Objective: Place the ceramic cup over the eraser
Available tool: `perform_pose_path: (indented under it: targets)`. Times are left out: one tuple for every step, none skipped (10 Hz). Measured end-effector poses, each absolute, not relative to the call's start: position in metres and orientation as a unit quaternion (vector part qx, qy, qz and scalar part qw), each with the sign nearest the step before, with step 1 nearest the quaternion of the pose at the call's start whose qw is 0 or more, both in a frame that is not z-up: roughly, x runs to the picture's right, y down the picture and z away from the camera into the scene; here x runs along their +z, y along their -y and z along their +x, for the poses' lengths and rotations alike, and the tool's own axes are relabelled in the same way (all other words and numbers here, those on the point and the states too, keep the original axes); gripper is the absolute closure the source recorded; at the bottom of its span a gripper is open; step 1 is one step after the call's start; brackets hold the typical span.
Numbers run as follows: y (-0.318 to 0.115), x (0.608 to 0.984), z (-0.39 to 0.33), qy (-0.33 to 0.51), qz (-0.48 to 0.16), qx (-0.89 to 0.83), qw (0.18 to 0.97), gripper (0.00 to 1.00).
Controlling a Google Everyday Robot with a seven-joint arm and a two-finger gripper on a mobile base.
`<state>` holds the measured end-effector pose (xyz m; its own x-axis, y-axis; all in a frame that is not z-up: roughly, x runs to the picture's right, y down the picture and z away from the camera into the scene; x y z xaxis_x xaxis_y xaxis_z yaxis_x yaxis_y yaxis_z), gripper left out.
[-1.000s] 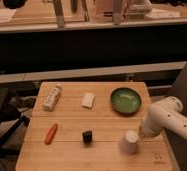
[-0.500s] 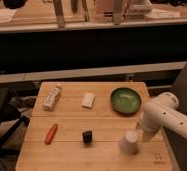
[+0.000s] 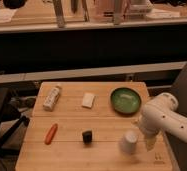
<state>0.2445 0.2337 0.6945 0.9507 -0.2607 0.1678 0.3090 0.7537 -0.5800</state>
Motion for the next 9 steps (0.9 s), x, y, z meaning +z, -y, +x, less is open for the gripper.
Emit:
perform_pose_path:
  targets:
    - [-0.237,0.689,0.230,0.041,-0.315,-0.161,0.934,0.20]
    - [-0.242,0.683,0.212,0.045,-0.315,-0.174,0.932,0.20]
    - [-0.245,0.681,0.202,0.047,-0.315,-0.184,0.930,0.20]
    - [-0.248,0.679,0.195,0.051,-0.316,-0.194,0.927,0.20]
    - [-0.254,0.679,0.186,0.055,-0.320,-0.204,0.924,0.20]
    - [-0.256,0.683,0.182,0.056,-0.323,-0.204,0.922,0.20]
    - [-0.256,0.688,0.182,0.056,-0.326,-0.203,0.922,0.20]
    - [-0.257,0.694,0.191,0.052,-0.330,-0.197,0.922,0.20]
    - [-0.256,0.697,0.194,0.049,-0.331,-0.196,0.922,0.20]
